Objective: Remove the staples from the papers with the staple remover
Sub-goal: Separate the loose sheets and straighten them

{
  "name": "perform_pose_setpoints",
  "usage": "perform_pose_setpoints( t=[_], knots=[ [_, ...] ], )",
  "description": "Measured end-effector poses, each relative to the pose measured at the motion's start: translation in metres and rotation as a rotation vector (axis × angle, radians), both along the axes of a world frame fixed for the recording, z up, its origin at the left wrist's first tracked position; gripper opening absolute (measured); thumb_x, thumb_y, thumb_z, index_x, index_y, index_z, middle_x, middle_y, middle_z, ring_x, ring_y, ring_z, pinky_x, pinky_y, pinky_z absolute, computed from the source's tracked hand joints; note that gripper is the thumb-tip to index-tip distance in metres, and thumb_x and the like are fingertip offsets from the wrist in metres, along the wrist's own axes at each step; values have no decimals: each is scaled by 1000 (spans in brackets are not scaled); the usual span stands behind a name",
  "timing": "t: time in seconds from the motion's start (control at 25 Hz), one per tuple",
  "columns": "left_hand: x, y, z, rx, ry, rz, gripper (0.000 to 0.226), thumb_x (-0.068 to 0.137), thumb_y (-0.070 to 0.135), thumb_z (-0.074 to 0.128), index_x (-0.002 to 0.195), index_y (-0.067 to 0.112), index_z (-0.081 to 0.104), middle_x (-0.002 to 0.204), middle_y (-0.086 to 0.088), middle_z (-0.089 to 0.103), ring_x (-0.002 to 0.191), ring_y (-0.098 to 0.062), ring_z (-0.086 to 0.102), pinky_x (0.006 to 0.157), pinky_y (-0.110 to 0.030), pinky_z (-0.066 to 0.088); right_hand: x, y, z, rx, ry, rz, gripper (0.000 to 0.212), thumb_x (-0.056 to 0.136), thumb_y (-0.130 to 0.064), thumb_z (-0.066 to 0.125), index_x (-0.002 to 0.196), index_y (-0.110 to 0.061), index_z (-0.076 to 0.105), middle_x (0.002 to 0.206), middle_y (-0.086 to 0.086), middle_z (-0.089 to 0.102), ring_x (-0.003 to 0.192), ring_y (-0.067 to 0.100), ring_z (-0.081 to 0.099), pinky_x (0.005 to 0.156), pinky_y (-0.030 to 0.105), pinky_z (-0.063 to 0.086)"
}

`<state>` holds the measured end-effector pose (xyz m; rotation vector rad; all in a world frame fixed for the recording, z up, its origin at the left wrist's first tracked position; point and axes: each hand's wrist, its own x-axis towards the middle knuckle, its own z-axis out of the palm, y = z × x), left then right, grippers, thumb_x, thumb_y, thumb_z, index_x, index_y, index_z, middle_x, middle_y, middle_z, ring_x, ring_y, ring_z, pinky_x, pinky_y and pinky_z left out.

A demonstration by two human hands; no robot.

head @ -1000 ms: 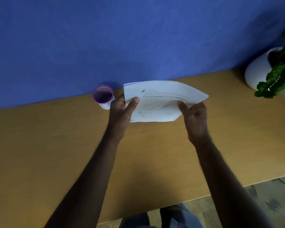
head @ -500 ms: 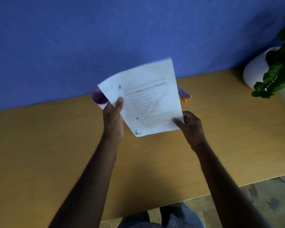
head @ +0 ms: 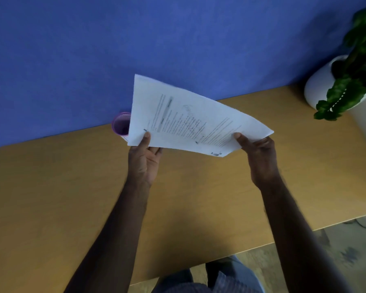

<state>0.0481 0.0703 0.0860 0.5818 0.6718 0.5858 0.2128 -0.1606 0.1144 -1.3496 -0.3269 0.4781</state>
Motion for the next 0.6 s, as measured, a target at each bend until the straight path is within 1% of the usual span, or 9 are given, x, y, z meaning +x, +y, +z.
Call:
perform_pose_setpoints(
  t=[0.08,0.16,0.2,0.28,0.36,0.44,0.48,0.52,0.6],
  knots=[
    [-8,13,-1,127,117,-44,31,101,3,59,122,22,72,131,-5,72,131,-31,62,117,-54,41,11,-5,8,-35,-28,-45,25,99,-1,67,123,-4,72,122,2,77,117,18,71,97,30,54],
    [-17,24,0,336,264,-143,29,98,3,64,110,25,79,117,0,76,119,-25,66,108,-44,48,18,-9,12,-75,-60,-51,23,99,-2,68,121,-2,71,117,0,79,114,15,72,93,24,56],
    [-20,28,1,449,324,-200,27,96,5,67,108,26,80,114,3,77,111,-19,67,99,-36,50,20,-9,13,-93,-81,-46,23,99,-3,69,121,1,71,116,0,79,113,16,73,91,24,56],
    [-23,34,3,602,371,-297,26,90,9,74,112,23,79,112,7,80,105,-10,73,89,-22,53,21,-8,15,-131,-119,-31,23,98,-8,70,120,1,73,115,2,80,112,18,73,91,28,57],
    [-23,39,3,650,356,-315,30,86,14,77,115,20,77,112,7,80,106,-9,75,85,-17,56,21,-8,15,-144,-152,25,22,98,-13,72,119,-9,77,116,5,79,111,19,74,89,30,59],
    [-22,40,-4,664,356,-301,28,86,16,77,112,24,77,114,6,80,108,-12,75,86,-19,57,22,-7,3,-153,-143,48,16,97,-16,73,112,-14,79,112,7,80,106,19,74,86,32,59],
    [-23,38,-13,658,383,-298,25,87,15,77,110,26,78,112,8,81,107,-12,75,85,-19,58,21,-5,-9,-166,-119,42,13,97,-14,73,109,-12,79,109,7,79,105,20,74,86,35,59],
    [-24,33,-24,641,427,-294,23,88,13,76,107,26,77,107,12,81,104,-10,76,83,-17,58,19,-3,-23,-188,-75,40,13,97,-9,72,109,-5,77,111,11,78,107,24,74,90,41,59],
    [-30,19,-50,576,509,-292,24,92,4,72,106,24,75,94,19,81,94,-3,76,76,-13,56,8,1,-51,-306,12,32,19,99,1,67,117,7,71,116,17,74,111,29,70,99,52,57]
  ],
)
